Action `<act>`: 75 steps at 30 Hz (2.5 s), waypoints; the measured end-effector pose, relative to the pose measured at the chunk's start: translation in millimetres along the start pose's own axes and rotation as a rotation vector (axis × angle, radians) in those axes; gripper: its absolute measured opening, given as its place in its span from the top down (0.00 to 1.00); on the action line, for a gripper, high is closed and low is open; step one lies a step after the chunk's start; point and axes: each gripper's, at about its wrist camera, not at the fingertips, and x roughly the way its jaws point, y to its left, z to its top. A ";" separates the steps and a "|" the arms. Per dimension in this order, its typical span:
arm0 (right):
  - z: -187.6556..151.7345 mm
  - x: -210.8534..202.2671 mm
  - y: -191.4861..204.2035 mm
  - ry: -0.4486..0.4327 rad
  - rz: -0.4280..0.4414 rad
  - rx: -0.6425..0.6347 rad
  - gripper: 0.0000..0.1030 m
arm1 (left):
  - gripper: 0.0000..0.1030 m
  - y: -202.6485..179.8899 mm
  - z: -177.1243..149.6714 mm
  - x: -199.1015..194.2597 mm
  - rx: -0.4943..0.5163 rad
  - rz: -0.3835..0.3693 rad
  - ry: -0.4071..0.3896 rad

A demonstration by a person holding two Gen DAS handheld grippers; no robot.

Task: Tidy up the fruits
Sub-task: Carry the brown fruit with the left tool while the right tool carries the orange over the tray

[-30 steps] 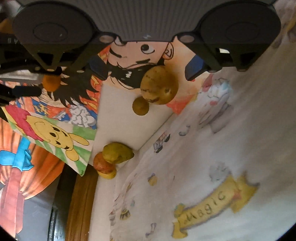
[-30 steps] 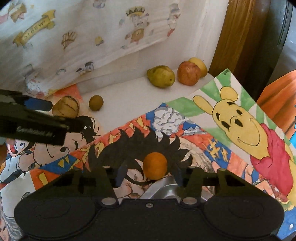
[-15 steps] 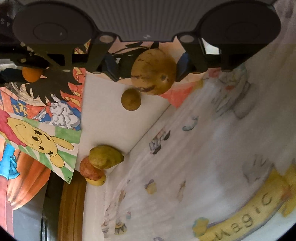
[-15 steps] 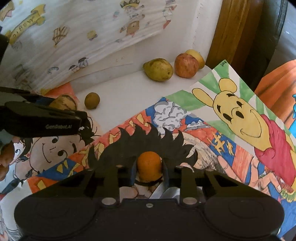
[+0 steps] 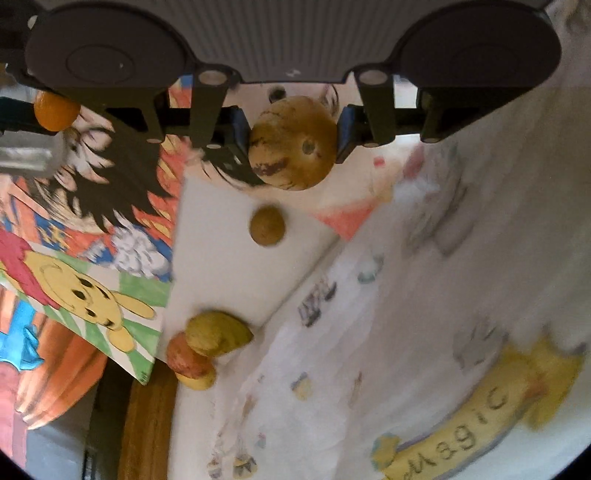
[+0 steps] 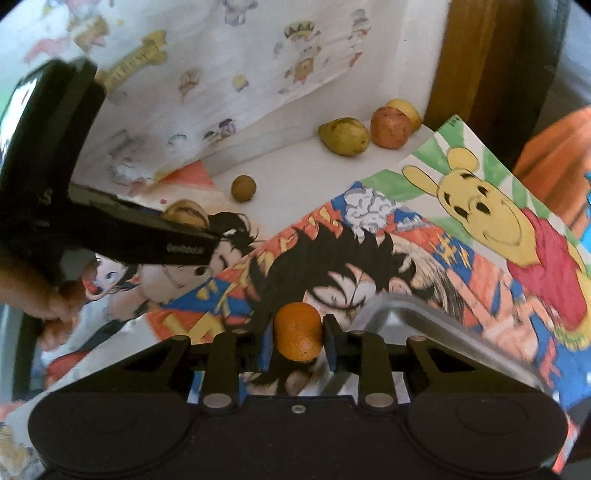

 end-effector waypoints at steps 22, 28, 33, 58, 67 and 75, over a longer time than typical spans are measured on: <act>-97.3 -144.4 22.8 -0.022 -0.151 0.468 0.71 | 0.52 -8.9 -51.4 -129.1 0.118 -0.164 0.063; -99.2 -170.0 16.5 -0.068 -0.183 0.524 0.71 | 0.52 -18.8 -40.5 -159.4 0.155 -0.179 0.025; -100.6 -184.7 1.0 -0.083 -0.206 0.536 0.71 | 0.52 -38.8 -32.0 -173.8 0.197 -0.199 0.004; -96.7 -116.4 -124.9 0.022 -0.144 0.549 0.71 | 0.52 -175.2 1.1 -93.8 0.323 -0.213 0.149; -84.3 -81.4 -156.2 0.024 -0.129 0.542 0.71 | 0.52 -193.7 16.4 -57.2 0.322 -0.139 0.179; -85.5 -63.0 -162.8 0.052 -0.101 0.540 0.71 | 0.52 -198.9 15.3 -39.5 0.323 -0.114 0.211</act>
